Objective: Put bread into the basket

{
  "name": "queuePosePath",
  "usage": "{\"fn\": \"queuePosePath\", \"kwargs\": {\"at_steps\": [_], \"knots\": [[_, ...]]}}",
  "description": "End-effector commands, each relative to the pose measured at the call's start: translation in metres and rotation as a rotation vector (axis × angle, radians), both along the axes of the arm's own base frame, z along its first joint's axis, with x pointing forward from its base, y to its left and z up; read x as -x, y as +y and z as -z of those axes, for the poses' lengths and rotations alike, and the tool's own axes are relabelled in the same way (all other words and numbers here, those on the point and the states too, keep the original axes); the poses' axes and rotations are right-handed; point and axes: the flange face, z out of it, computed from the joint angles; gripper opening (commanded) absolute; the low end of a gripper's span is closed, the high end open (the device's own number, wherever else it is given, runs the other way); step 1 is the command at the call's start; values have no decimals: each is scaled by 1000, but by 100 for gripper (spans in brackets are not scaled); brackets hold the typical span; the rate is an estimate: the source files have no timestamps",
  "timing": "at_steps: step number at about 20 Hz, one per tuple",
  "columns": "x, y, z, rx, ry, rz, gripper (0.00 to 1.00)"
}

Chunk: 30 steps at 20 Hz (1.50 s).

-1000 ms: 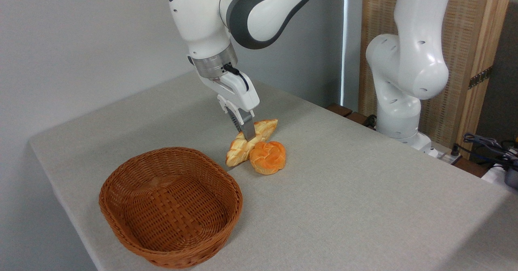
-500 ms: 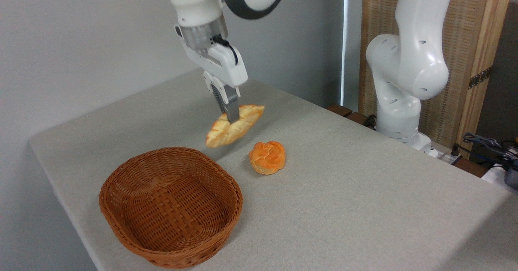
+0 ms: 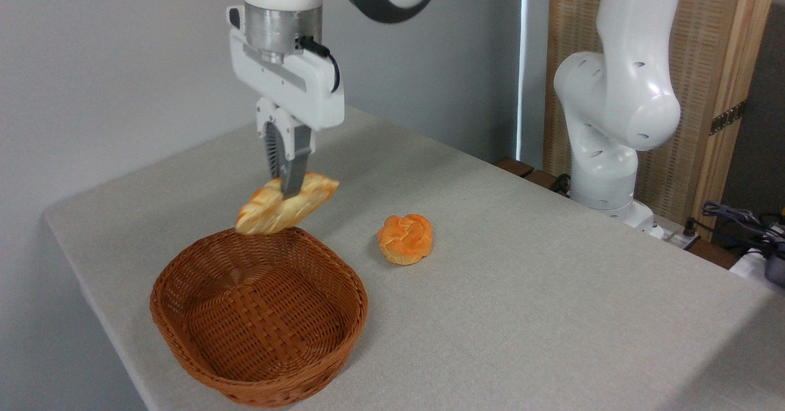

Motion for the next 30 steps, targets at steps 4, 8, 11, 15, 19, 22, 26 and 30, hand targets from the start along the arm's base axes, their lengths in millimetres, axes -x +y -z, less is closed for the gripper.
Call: {"fn": "queuePosePath", "kwargs": {"at_steps": [4, 8, 11, 15, 19, 22, 26, 30], "knots": [[-46, 15, 30, 30, -127, -57, 76], [-54, 9, 50, 15, -105, -54, 100], [-54, 3, 58, 10, -90, -45, 100], [-54, 2, 58, 11, -90, -45, 100], [-52, 4, 51, 16, -101, -52, 100], [-47, 9, 32, 28, -125, -60, 100], [-28, 21, 8, 26, -75, -59, 100], [-16, 26, -15, -11, 23, -39, 100]]}}
